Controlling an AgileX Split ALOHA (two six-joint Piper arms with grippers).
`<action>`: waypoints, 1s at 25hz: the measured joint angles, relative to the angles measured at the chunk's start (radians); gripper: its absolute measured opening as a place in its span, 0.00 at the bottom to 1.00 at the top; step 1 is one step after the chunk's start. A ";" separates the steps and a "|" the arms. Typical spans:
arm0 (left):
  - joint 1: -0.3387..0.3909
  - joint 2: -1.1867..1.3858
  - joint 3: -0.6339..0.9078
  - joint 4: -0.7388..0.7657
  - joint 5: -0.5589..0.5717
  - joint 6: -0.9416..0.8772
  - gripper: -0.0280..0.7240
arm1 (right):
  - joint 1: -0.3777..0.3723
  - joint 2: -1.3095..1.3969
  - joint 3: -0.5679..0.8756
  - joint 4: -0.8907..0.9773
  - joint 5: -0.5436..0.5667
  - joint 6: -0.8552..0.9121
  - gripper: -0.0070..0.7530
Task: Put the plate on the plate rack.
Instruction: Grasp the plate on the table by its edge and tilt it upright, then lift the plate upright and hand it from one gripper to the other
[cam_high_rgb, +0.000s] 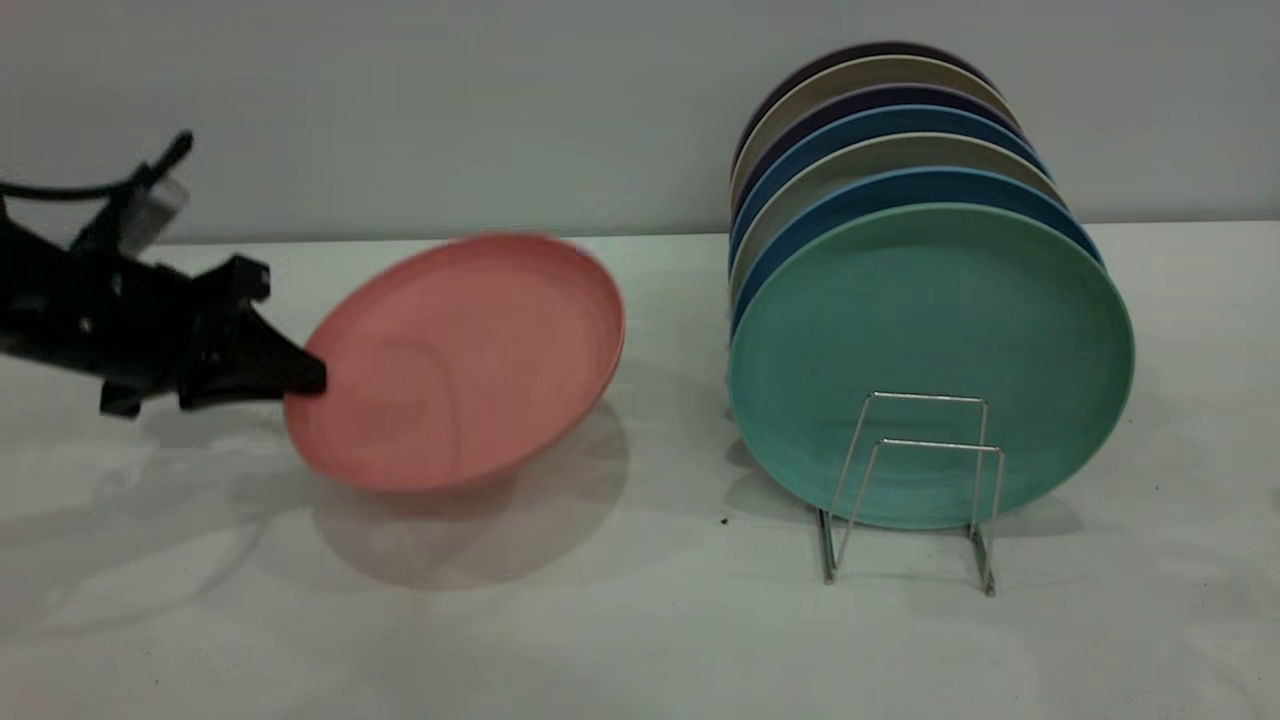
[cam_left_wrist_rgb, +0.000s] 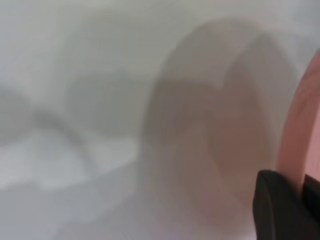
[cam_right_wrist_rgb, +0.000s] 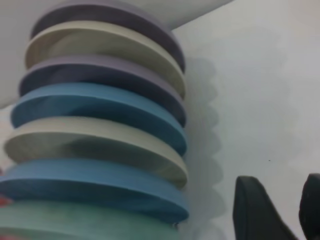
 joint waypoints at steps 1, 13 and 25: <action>0.000 -0.017 0.014 0.004 0.001 0.001 0.06 | 0.000 -0.019 0.001 -0.019 0.002 0.015 0.33; -0.031 -0.202 0.222 -0.131 0.034 0.113 0.06 | 0.000 -0.169 0.214 0.028 0.072 0.057 0.33; -0.275 -0.288 0.321 -0.199 -0.021 0.180 0.06 | 0.120 -0.187 0.373 0.092 0.179 -0.038 0.33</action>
